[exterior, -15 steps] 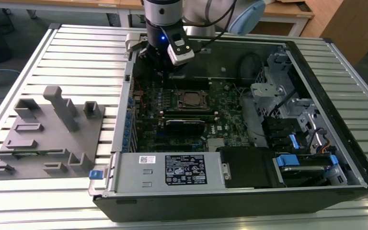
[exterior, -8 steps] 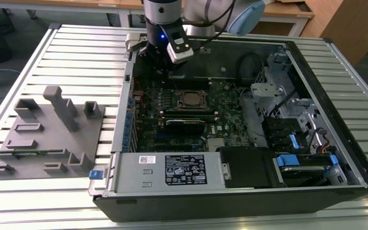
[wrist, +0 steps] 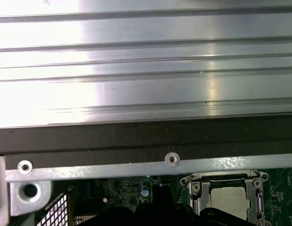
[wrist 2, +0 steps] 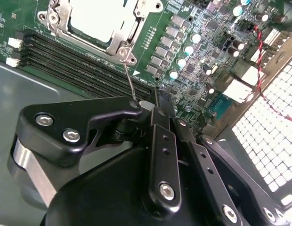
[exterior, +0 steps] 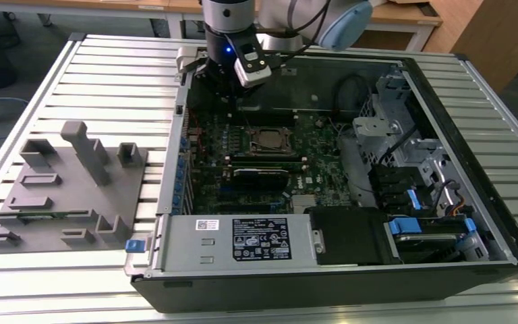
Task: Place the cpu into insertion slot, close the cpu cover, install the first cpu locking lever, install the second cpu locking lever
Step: 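Install the first cpu locking lever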
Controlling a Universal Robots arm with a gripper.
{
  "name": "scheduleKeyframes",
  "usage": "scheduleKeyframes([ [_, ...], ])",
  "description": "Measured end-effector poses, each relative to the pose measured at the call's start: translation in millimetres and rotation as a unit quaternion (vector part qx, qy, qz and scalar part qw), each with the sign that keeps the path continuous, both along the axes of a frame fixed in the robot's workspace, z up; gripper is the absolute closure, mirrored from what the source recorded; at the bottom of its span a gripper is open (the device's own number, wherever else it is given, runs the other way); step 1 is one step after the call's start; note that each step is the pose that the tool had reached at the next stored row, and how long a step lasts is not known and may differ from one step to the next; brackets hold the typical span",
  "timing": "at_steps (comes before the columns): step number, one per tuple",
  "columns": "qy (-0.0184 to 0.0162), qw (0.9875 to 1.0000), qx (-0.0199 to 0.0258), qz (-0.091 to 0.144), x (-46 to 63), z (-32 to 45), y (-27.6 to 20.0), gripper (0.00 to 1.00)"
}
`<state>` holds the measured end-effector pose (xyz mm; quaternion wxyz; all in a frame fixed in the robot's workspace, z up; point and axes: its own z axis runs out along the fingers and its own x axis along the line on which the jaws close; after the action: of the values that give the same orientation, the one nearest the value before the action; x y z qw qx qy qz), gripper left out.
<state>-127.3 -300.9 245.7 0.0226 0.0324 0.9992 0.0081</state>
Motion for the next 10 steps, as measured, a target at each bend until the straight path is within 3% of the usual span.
scheduleKeyframes([
  [10, 0.0001, 1.0000, -0.0001, 0.000, -0.1, -1.2, 4.3, 0.90],
])
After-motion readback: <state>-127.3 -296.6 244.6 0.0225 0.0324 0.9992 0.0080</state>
